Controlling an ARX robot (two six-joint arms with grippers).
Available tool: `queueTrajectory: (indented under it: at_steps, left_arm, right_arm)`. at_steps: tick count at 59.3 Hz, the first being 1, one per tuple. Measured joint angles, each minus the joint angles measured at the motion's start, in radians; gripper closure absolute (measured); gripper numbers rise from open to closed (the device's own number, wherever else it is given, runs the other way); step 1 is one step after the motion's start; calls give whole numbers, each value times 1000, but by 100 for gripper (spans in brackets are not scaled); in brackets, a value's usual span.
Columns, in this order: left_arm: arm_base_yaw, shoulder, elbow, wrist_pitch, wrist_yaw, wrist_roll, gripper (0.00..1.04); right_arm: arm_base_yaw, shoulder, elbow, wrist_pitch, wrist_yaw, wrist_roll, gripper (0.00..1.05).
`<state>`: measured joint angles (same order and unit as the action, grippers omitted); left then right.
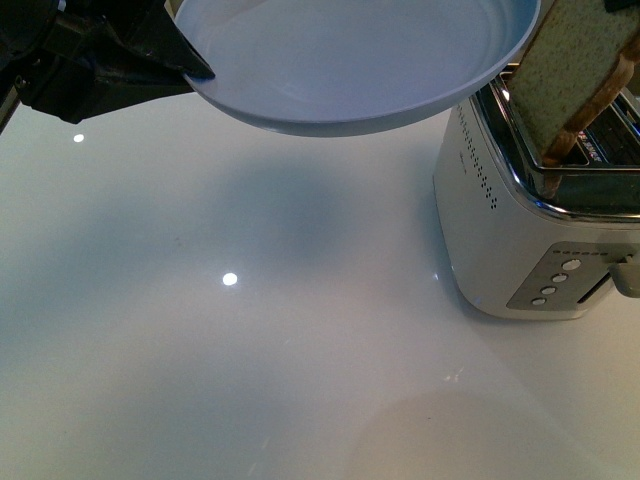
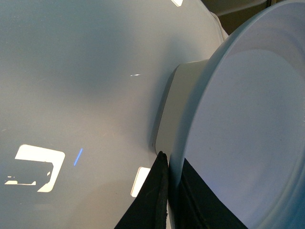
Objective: Left arm holds plate, right arm toasts bread
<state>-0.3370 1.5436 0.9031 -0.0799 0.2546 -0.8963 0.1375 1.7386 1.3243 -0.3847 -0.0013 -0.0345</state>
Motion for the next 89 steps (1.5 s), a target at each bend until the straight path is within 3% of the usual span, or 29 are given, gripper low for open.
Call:
queueTrajectory:
  at_steps: [20,25,32,36,56,75,86,89]
  left_arm:
    - [1,7,0,3,3,0,102]
    - [2,11,0,3,4,0,102]
    - [2,11,0,3,4,0,102]
    - [2,11,0,3,4,0,102]
    - [2,13,0,5,4,0,102]
    - [0,16,0,14,2,0,102]
    - [-3,16,0,21,-5,0,102]
    - [-3,16,0,22,-8,0,102]
  right_arm:
    - [6,-10,-82,31,-3,-11,102]
    - [6,-15,-101,39,-11,-11,83]
    - [5,-21,-117,43,-23,-11,68]
    - [3,-34,-131,45,-39,-6,53]
    - [-38,-152,-202,145,-121,59,8]
    - [-154,-512,-449,327,-236,85,9]
    - [-257,-708,-593,341,-307,98,9]
    - [-273,-770,-656,420,-257,90,13]
